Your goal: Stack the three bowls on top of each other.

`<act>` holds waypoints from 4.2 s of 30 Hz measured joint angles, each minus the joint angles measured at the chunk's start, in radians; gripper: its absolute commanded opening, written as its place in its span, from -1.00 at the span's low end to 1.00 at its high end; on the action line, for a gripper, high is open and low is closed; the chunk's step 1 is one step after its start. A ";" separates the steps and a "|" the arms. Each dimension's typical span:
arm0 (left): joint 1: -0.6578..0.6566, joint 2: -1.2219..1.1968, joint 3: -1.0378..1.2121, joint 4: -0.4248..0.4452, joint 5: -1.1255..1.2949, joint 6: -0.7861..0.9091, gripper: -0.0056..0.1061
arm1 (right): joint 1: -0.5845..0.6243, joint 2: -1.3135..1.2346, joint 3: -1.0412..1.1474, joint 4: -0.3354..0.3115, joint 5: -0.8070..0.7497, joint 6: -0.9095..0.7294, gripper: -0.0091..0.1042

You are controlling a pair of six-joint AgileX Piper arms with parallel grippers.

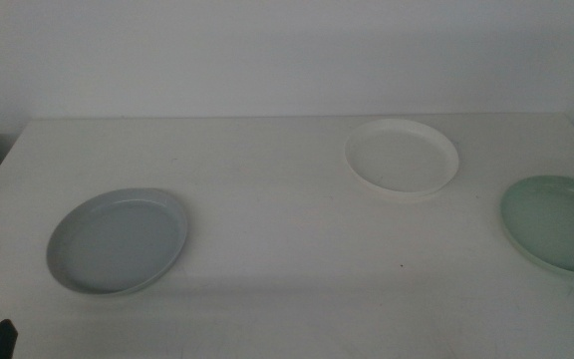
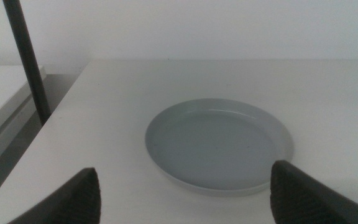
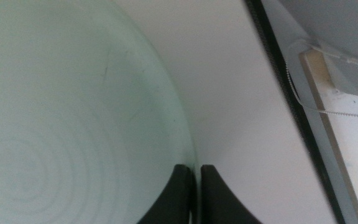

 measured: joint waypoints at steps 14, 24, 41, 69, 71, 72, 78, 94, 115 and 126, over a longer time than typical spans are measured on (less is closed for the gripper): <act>0.000 0.000 0.000 0.000 0.000 0.000 0.98 | 0.419 -0.239 0.000 0.055 0.097 0.065 -0.86; 0.000 0.000 0.000 0.000 0.000 0.000 0.98 | 0.702 -0.134 0.000 0.162 -0.021 0.087 -0.86; 0.000 0.000 0.000 0.000 0.000 0.000 0.98 | 0.750 -0.010 0.000 0.167 -0.059 0.087 -0.35; 0.000 0.000 0.000 0.000 -0.001 0.000 0.98 | 0.467 0.370 -0.889 0.007 0.195 0.087 0.23; 0.000 0.000 0.000 0.000 -0.001 0.000 0.98 | 0.467 0.423 -0.939 0.004 0.211 0.087 0.22; 0.000 0.000 0.000 0.000 -0.001 0.000 0.98 | 0.467 0.440 -0.955 0.001 0.217 0.087 0.21; 0.000 0.000 0.000 0.000 -0.001 0.000 0.98 | 0.467 0.507 -0.985 -0.001 0.236 0.087 0.11; 0.000 0.000 0.000 0.000 -0.001 0.000 0.98 | 0.467 0.552 -0.986 0.004 0.199 0.063 -0.86; 0.000 0.000 0.000 0.000 -0.001 0.000 0.98 | 0.627 0.099 -0.848 0.110 0.391 0.011 -0.86; 0.000 0.000 0.000 0.000 -0.001 0.000 0.98 | 0.768 -0.244 -0.069 0.121 -0.085 -0.001 -0.86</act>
